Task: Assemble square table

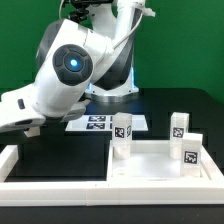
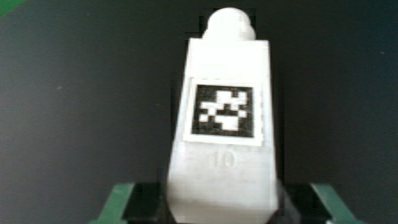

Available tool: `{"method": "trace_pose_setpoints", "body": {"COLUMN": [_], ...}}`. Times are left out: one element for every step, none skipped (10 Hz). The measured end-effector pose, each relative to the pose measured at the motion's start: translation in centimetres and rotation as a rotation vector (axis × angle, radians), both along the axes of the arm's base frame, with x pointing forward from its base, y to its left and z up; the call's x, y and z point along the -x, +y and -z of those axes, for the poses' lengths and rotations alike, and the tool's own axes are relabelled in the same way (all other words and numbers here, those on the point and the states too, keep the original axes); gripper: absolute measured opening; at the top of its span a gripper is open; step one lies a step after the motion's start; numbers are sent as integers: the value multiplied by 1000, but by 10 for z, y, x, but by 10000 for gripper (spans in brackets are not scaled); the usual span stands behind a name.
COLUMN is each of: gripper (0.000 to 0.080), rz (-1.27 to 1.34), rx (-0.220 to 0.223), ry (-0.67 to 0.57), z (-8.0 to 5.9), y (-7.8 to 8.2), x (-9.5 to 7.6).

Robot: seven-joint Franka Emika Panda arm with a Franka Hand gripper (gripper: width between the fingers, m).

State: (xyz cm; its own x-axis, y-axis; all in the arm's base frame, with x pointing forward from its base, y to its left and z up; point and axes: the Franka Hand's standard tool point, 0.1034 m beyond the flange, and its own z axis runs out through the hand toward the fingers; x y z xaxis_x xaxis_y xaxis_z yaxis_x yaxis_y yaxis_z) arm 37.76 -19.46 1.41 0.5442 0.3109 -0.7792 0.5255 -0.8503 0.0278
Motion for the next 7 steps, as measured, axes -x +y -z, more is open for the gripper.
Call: {"method": "trace_pose_setpoints", "body": {"gripper": [284, 284, 284, 284, 284, 284, 284], "rz": [0, -5, -28, -29, -10, 6, -13], "rx": [0, 0, -11, -44, -67, -78, -101], "ry": [0, -1, -22, -34, -70, -97, -153], "z": [0, -2, -18, -46, -69, -96, -113], "y": [0, 2, 19, 29, 34, 39, 44], "x": [0, -3, -18, -32, -46, -60, -69]}}
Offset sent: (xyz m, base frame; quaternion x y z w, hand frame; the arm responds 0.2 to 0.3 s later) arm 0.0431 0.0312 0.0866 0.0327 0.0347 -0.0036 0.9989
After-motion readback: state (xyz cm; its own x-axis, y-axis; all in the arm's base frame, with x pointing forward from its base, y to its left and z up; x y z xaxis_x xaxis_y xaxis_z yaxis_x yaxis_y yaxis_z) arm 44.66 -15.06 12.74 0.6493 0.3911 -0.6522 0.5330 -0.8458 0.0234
